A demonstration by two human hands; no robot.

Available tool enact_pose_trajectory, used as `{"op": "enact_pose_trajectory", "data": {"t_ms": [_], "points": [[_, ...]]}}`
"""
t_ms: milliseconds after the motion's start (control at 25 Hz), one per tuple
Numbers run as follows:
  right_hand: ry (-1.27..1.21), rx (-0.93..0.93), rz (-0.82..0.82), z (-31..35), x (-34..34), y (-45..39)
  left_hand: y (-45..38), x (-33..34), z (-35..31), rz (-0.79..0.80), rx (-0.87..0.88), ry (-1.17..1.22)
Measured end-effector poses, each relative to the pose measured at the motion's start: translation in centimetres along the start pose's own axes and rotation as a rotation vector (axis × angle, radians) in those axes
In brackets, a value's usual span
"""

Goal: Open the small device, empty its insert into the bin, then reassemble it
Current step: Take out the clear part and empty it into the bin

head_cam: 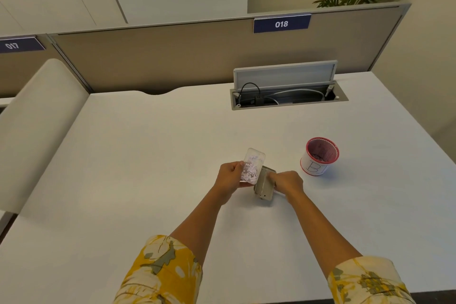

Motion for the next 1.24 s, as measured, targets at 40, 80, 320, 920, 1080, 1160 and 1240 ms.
{"op": "enact_pose_trajectory", "data": {"t_ms": [40,80,320,920,1080,1160,1240], "points": [[-0.025,-0.009,-0.028,0.5,-0.6,-0.3,-0.1,0.2,-0.1,0.026,-0.004,-0.021],[-0.074,-0.03,-0.053,1.3,-1.4,-0.7,-0.1,0.5,-0.3,0.056,-0.008,-0.05],[-0.4,-0.062,0.197,4.7,-3.9,-1.7,-0.1,2.7,-1.5,0.259,-0.012,-0.27],[-0.516,0.019,0.113,1.3,-13.2,-5.9,-1.6,10.3,-4.0,0.311,0.034,-0.292],[-0.648,0.094,-0.064,-0.5,-16.9,-8.3,-1.7,12.3,-4.7,0.255,0.245,-0.34],[-0.669,0.112,-0.162,-1.1,-18.3,-9.4,-1.5,13.5,-5.2,0.227,0.425,-0.451],[-0.556,0.103,-0.283,-1.3,-19.5,-10.0,-1.1,14.5,-5.1,0.233,0.541,-0.546]]}}
Point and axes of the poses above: each hand's wrist, its own y-axis away from the middle knuckle, its own x-axis out of the palm, z = x × y, the point moved 7 cm from there along -y, towards the middle knuckle, and after that the axes turned 13 degrees about -z, right-handed, at the moved point
